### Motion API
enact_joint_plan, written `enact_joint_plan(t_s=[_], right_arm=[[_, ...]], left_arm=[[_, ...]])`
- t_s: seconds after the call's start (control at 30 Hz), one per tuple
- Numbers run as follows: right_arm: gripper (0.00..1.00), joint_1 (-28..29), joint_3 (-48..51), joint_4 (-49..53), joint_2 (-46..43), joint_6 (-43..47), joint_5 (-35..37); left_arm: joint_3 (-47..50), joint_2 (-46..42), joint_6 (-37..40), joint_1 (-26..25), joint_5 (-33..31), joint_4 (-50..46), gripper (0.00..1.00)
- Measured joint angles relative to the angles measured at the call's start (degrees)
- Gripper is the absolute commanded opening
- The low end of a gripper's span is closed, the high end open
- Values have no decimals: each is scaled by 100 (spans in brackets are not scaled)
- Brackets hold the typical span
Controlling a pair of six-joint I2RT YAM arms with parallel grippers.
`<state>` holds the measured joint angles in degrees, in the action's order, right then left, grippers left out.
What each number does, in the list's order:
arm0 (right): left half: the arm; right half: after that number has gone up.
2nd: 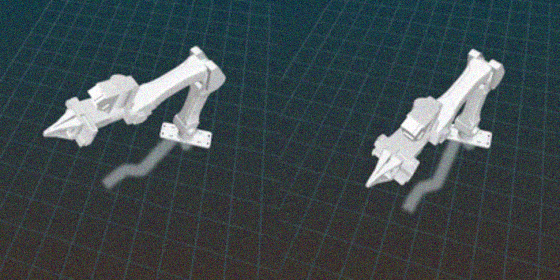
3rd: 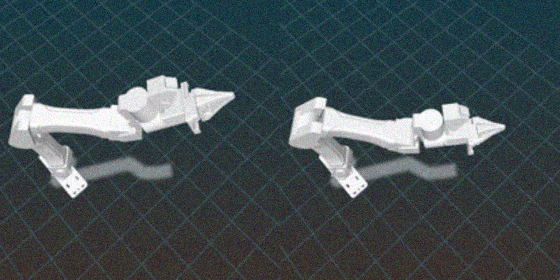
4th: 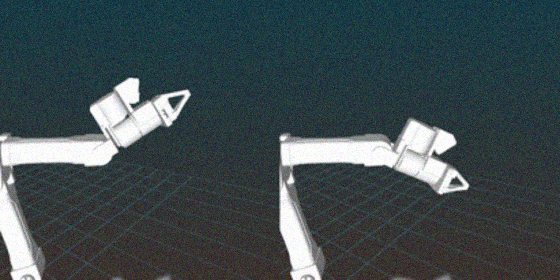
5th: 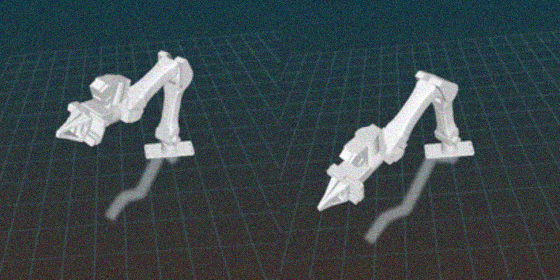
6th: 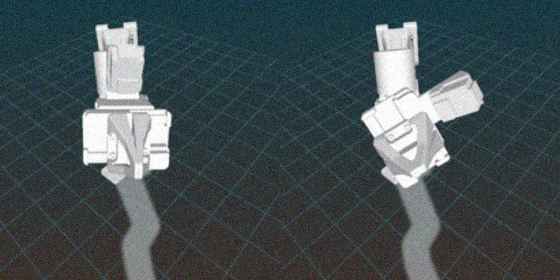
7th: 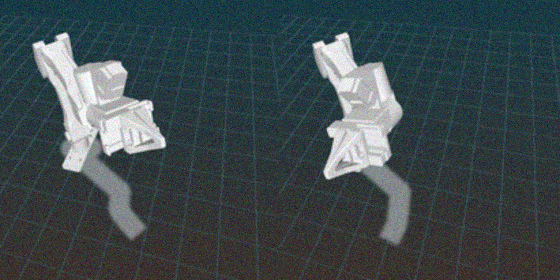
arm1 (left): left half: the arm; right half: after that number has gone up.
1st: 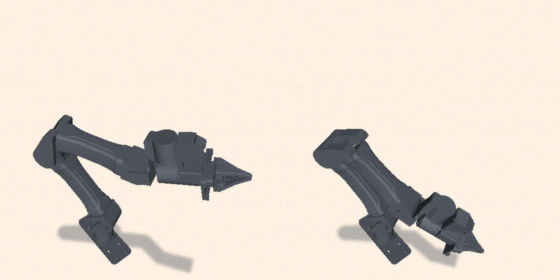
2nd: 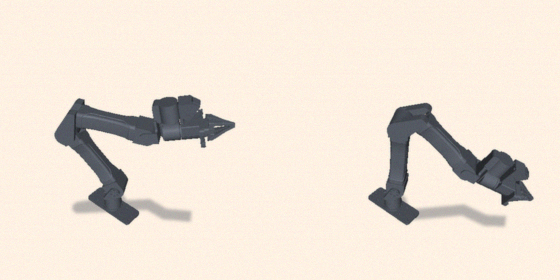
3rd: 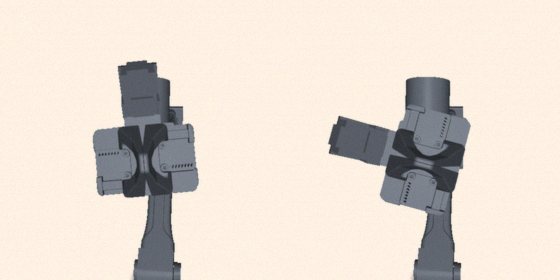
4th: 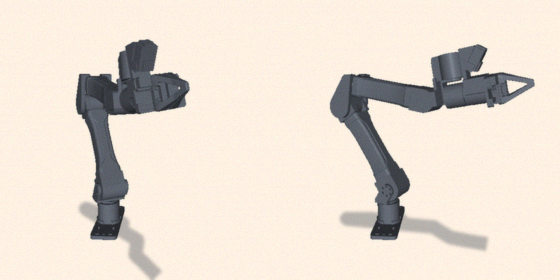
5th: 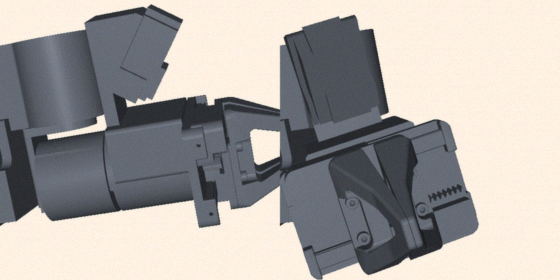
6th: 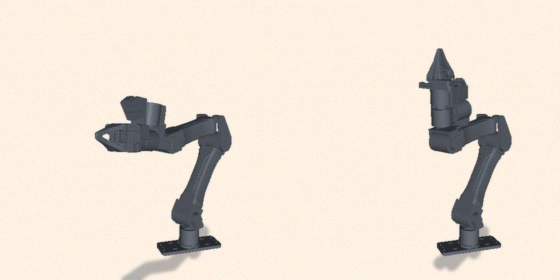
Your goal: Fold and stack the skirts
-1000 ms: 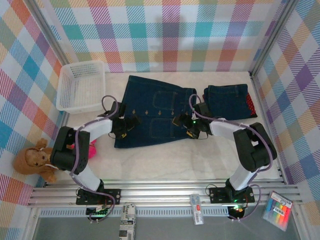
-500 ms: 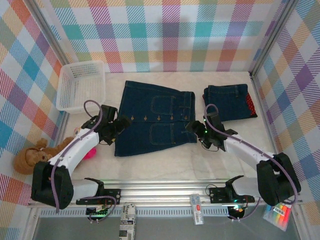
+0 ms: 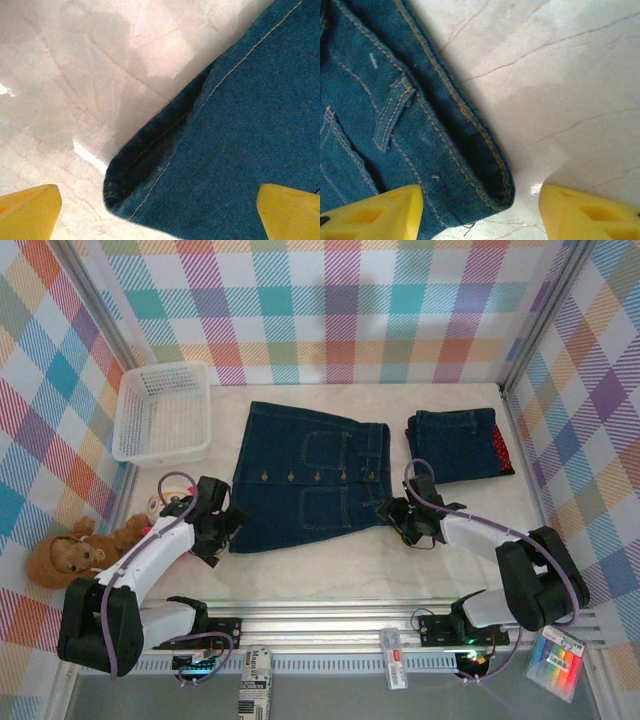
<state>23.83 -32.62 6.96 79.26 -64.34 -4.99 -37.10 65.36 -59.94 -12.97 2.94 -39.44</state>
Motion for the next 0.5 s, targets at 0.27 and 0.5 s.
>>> enact_joint_plan(t_s=[0.27, 0.5], right_arm=[[34, -20, 116, -291, 66, -85, -42], [37, -11, 142, -831, 63, -105, -153]], left_arm=[[358, -601, -262, 0, 267, -127, 90], [546, -573, -372, 0, 415, -26, 90]])
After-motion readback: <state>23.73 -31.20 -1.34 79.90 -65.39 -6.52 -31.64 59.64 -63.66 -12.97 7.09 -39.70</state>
